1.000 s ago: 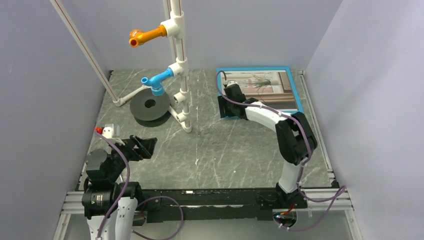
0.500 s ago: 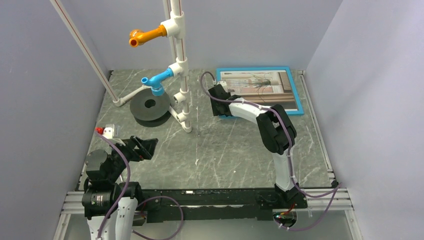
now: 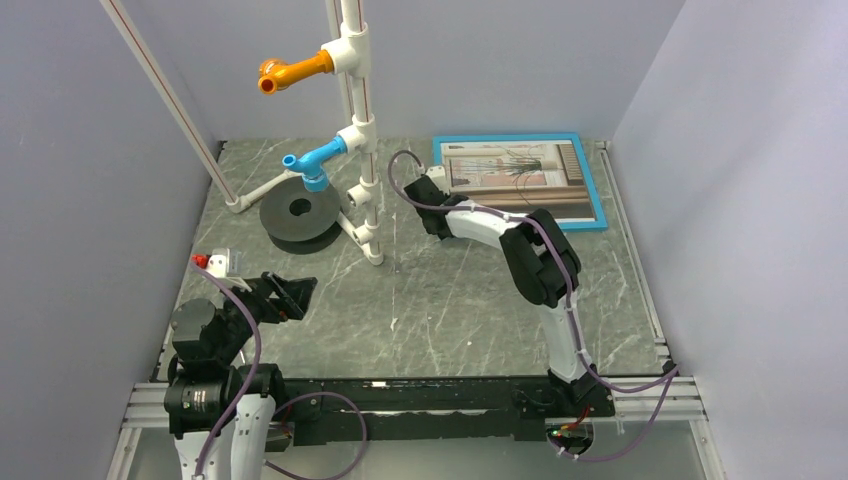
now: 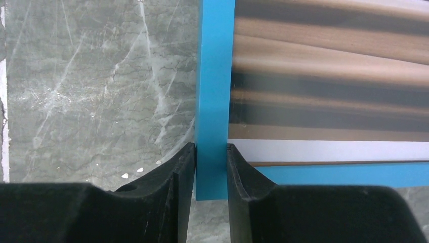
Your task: Take the photo out of the frame
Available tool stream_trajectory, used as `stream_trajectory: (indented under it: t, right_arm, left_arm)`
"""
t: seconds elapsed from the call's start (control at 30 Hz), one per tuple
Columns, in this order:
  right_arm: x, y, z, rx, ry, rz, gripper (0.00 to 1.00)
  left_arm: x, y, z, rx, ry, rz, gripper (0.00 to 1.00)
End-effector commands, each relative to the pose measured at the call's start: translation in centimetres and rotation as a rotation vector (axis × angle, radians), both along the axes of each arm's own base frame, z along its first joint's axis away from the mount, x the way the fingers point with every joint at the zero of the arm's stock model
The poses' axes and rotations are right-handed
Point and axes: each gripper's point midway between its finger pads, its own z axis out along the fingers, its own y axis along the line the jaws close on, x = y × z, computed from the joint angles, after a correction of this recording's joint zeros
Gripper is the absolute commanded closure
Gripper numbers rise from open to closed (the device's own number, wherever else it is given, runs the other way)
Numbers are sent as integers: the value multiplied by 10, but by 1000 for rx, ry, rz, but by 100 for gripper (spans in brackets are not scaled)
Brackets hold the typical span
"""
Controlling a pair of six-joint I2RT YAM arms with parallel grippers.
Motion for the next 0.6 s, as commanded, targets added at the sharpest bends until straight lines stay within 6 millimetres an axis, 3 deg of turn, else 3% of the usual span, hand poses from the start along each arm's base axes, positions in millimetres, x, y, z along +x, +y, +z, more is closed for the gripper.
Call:
stream_trajectory:
  t: [0.0, 0.17, 0.33, 0.43, 0.57]
  right_arm:
    - [2, -2, -6, -65, -42, -21, 71]
    - [-3, -1, 6, -34, -66, -19, 83]
    - [-18, 6, 40, 85, -89, 27, 100]
    - [-34, 10, 54, 154, -75, 74, 100]
    - [-65, 7, 66, 236, -46, 123, 100]
  left_arm:
    - [2, -1, 7, 15, -43, -15, 1]
    - [3, -2, 5, 14, -33, -18, 1]
    - [2, -13, 6, -6, -26, -88, 1]
    - [-3, -33, 3, -75, 3, -213, 1]
    - [-13, -54, -2, -220, 37, -331, 9]
